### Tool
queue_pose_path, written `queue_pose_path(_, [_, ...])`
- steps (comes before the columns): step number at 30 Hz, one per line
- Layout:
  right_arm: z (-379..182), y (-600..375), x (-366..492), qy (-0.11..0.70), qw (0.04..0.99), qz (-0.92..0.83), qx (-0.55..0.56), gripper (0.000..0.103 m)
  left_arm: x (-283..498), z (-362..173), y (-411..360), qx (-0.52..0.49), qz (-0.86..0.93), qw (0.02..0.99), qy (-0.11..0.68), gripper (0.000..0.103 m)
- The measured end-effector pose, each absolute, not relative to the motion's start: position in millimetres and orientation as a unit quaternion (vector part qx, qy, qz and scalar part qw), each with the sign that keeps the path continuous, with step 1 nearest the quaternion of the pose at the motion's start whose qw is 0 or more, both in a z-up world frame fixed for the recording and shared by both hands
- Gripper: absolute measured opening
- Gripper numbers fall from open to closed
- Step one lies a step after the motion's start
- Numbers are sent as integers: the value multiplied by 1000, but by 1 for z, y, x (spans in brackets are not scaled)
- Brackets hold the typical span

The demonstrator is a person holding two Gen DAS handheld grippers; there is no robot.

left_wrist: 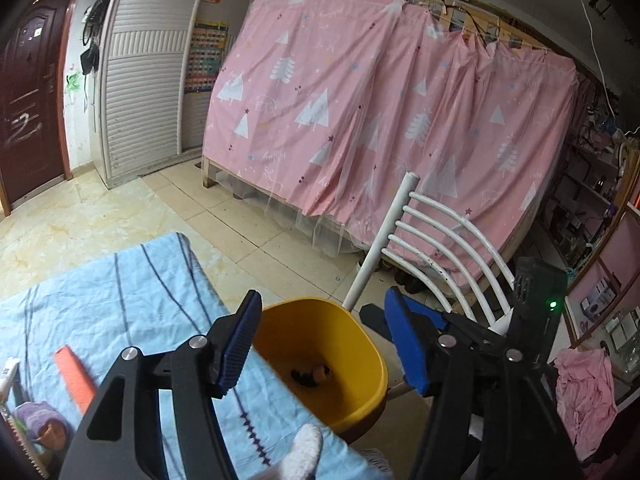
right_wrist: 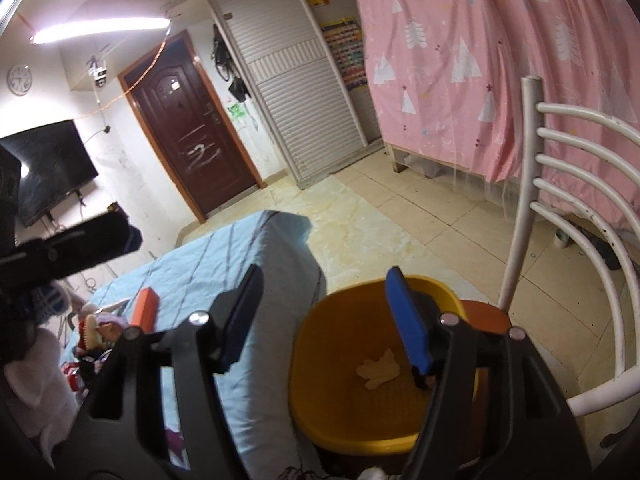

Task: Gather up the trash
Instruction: 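Open both tools over the yellow bin to drop the cloth and sock, then move both tools back to the bed toward the remaining clutter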

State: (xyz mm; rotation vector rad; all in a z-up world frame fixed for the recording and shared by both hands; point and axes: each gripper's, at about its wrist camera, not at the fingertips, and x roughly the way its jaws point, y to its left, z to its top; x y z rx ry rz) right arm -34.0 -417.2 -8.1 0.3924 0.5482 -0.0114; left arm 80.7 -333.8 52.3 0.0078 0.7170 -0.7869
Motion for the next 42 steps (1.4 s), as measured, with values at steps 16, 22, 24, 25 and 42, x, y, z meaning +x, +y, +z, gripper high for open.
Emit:
queue_pose_path(16, [10, -326, -11, 285, 945, 80, 137, 68, 58, 86, -212, -21, -296, 904, 309, 65])
queue_pose_path(22, [14, -288, -3, 296, 942, 111, 111, 72, 54, 91, -167, -34, -265, 916, 300, 67])
queue_pose_path(24, [15, -275, -2, 299, 941, 121, 101, 74, 54, 91, -149, -38, -250, 921, 298, 68])
queue_pose_path(25, [15, -270, -2, 301, 941, 124, 97, 75, 53, 90, -141, -39, -244, 923, 296, 69])
queue_pose_path(42, [-4, -174, 2, 361, 908, 208, 34, 88, 49, 54, -11, -48, -81, 944, 315, 75])
